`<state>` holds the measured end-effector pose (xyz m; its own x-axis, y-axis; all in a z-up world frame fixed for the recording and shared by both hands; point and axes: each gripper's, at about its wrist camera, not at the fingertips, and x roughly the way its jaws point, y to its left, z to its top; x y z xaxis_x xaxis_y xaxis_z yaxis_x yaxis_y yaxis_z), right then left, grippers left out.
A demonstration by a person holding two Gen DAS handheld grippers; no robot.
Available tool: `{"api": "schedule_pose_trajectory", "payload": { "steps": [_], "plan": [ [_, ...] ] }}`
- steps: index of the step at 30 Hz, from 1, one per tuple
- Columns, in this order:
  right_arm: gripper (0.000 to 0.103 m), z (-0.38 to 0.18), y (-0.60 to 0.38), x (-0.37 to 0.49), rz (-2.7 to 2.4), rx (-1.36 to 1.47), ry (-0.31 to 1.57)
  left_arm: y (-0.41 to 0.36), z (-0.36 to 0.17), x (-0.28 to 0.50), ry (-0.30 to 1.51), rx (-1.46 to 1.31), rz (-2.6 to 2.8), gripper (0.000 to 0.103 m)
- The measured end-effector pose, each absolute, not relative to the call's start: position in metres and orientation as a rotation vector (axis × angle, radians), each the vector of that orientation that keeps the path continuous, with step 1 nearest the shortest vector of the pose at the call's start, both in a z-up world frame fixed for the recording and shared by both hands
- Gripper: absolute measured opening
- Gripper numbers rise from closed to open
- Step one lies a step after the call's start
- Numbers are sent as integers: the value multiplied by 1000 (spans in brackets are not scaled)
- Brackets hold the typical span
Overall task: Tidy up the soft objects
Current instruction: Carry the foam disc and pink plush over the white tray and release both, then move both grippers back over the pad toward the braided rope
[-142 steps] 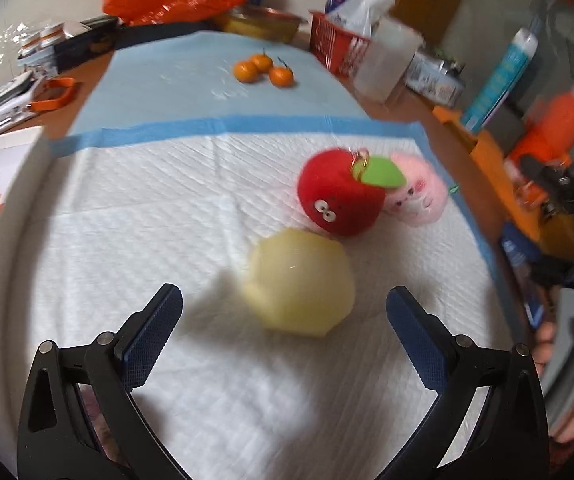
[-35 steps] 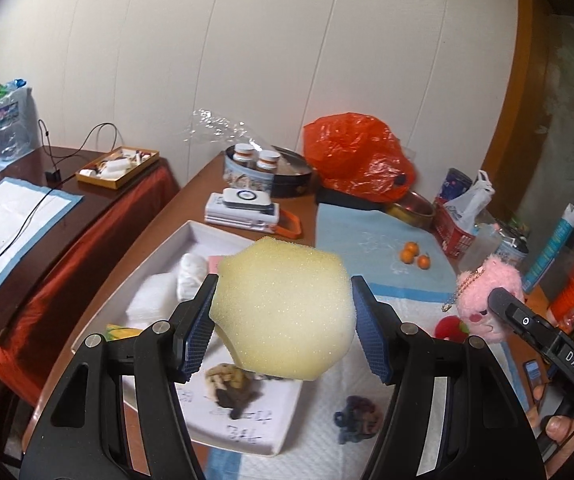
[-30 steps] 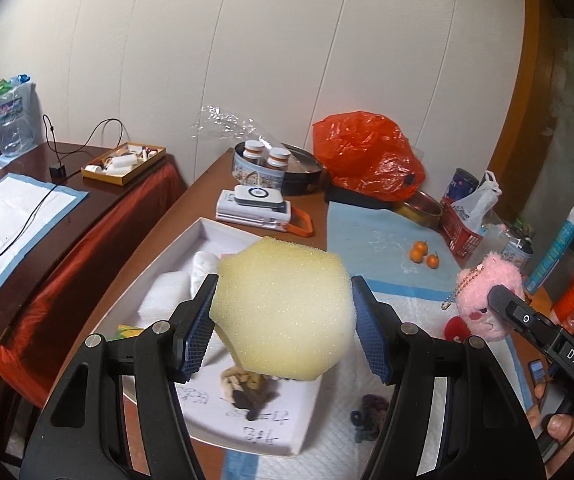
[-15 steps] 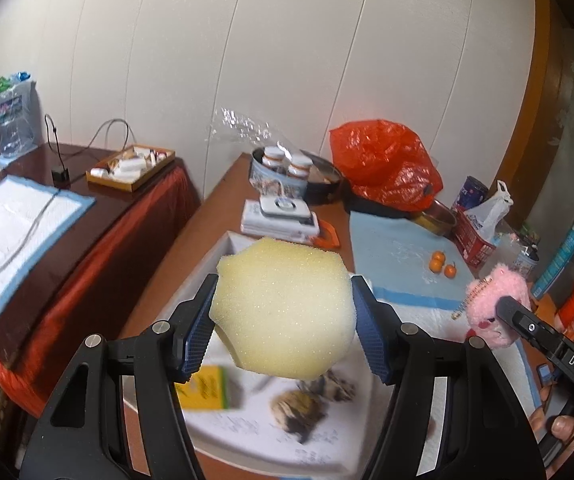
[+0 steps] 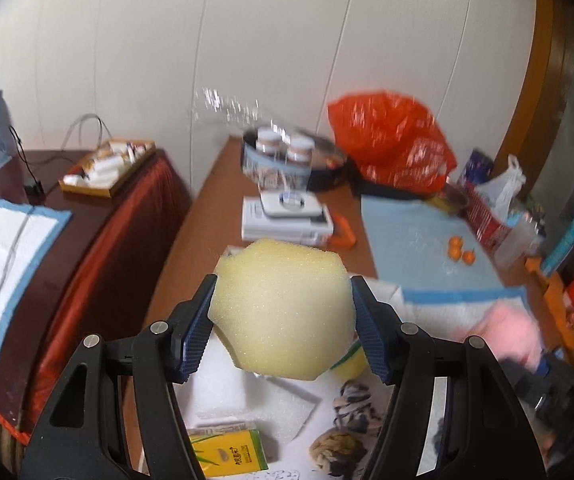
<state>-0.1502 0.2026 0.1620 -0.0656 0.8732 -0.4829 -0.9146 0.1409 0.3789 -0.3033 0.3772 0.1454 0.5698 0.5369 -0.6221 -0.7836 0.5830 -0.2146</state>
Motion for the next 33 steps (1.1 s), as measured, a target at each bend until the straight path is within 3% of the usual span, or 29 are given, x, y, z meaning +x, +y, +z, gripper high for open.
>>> {"api": "schedule_pose_trajectory", "payload": {
  "steps": [8,10,11,12,14,15,17,18,33],
  "plan": [
    [52,98,224,-169,1406,-199,877,393,92,-293,659,-575,815,66],
    [52,97,226,-170,1396,-211,873,395,88,-292,663,-585,811,72],
    [53,97,227,-171,1390,-213,868,396,87,-293,663,-588,818,83],
    [57,98,230,-171,1389,-214,861,397,88,-293,663,-588,834,94],
    [78,99,231,-176,1387,-233,836,398,89,-296,650,-588,859,103],
    [91,100,230,-177,1385,-239,821,397,90,-298,645,-587,875,103],
    [94,103,226,-181,1365,-238,767,395,93,-301,635,-576,903,103],
    [103,105,225,-183,1355,-245,749,394,95,-303,631,-566,914,103],
    [103,110,199,-177,1335,-206,710,344,132,-315,540,-480,952,103]
  ]
}}
